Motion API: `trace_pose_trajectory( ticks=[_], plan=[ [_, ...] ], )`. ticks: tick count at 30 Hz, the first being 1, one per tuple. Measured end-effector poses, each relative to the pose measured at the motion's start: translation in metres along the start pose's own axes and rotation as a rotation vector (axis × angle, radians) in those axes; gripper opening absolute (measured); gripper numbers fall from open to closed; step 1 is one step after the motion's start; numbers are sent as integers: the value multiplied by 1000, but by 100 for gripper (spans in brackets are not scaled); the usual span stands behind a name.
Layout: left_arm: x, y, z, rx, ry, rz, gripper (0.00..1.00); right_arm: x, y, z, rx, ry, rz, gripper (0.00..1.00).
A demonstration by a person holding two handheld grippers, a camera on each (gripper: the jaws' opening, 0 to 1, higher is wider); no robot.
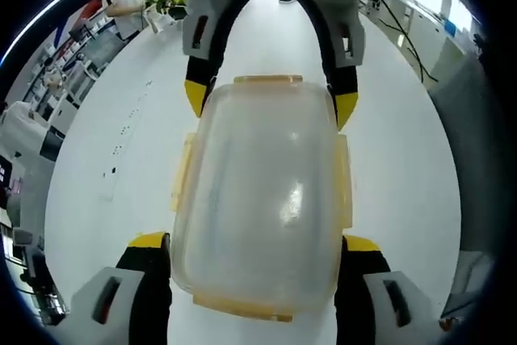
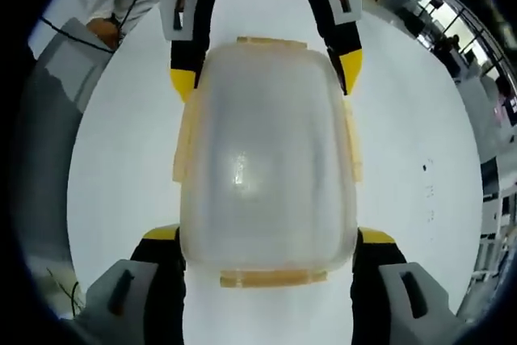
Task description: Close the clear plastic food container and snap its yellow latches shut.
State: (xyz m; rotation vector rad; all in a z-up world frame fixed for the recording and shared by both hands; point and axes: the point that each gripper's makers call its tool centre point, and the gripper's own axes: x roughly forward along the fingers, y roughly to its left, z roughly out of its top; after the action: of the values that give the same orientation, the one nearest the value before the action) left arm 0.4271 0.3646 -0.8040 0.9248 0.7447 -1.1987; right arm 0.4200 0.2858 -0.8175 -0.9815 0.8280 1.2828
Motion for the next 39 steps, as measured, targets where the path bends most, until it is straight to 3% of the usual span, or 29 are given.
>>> trace_pose_trajectory(
  ticks=[5,13,16,22,23,26,29,31,35,39],
  plan=[
    [-2,0,1,-35,-86,51,82,-2,-6,-7,-27,-58,-92,81],
    [-15,7,3,-118,-271,168,82,-9,-5,-10,243,-264,-162,91],
    [-25,11,0,-223,-366,239,85,-12,-2,-11,362,-347,-186,91],
    [-36,5,-19,-396,-453,334,89,-16,7,-4,448,-453,-246,93],
    [-39,2,-19,-439,-490,350,90,-17,7,-4,454,-465,-268,93],
    [-40,-6,-23,-530,-537,357,95,-23,8,2,512,-536,-316,96],
    [-39,-20,-26,-630,-595,334,98,-25,16,8,604,-605,-306,99],
    [-37,-28,-31,-668,-595,333,98,-21,23,3,621,-581,-315,99],
    [-36,-42,-24,-706,-656,295,99,-20,34,6,675,-624,-320,100],
    [-34,-46,-25,-732,-654,288,99,-18,41,9,687,-637,-323,99]
  ],
)
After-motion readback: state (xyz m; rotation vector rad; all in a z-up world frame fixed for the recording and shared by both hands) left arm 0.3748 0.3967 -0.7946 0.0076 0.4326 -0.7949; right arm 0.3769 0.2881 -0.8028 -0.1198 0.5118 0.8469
